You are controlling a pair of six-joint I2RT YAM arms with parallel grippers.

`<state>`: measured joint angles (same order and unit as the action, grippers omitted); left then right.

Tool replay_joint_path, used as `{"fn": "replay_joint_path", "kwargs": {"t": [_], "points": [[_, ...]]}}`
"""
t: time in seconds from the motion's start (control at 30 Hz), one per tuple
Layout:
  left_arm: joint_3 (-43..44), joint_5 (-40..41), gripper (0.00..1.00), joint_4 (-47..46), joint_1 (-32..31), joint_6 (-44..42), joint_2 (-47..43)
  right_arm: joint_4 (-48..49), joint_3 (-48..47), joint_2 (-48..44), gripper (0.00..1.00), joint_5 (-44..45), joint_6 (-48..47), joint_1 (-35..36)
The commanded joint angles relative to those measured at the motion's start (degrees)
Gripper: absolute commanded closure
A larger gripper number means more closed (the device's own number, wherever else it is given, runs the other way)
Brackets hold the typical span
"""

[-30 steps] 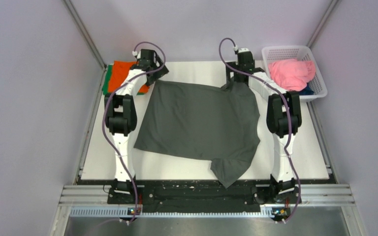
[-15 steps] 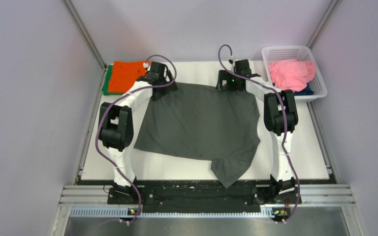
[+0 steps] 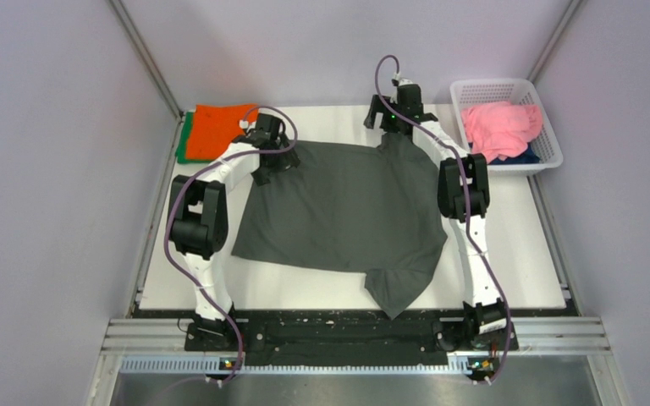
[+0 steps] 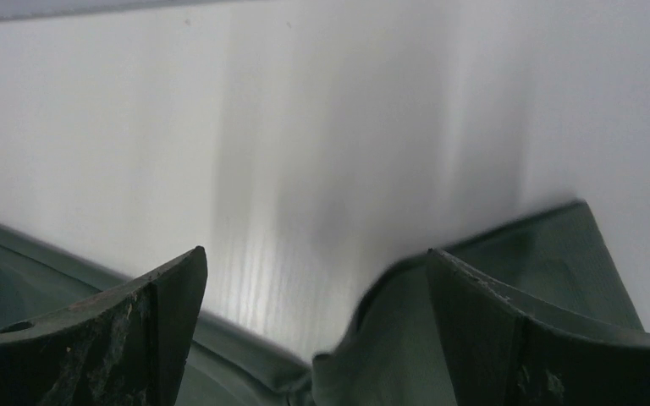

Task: Fold and stack the t-shirts
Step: Flatten out the tshirt

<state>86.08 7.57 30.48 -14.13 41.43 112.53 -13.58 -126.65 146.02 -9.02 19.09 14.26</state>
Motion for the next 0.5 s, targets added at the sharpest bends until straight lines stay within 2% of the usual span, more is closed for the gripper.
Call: {"fn": "replay_joint_path", "kwargs": {"t": [0.0, 0.1, 0.2, 0.27, 0.37, 0.47], "points": [[0.5, 1.1, 0.01, 0.7, -0.1, 0.0, -0.3, -5.3, 7.4, -13.3, 0.01, 8.3, -1.6, 0.3], [0.5, 1.5, 0.01, 1.7, -0.1, -0.3, -0.3, -10.1, 21.2, -23.7, 0.01, 11.3, 0.1, 0.2], [-0.2, 2.1, 0.01, 3.4, -0.1, -1.2, -0.6, -10.3, 37.7, -33.4, 0.01, 10.8, 1.6, 0.4], [-0.9, 1.8, 0.01, 4.1, -0.1, -1.8, -0.4, -10.3, 45.5, -37.3, 0.01, 12.1, 2.6, 0.4], [-1.6, -0.8, 0.01, 3.5, -0.1, -2.7, 0.9, -9.9, 51.7, -38.8, 0.01, 13.2, 2.4, 0.5], [-0.2, -2.2, 0.01, 3.8, -0.1, -3.4, 3.3, -10.6, 50.9, -36.2, 0.01, 14.9, 1.9, 0.5]]}}
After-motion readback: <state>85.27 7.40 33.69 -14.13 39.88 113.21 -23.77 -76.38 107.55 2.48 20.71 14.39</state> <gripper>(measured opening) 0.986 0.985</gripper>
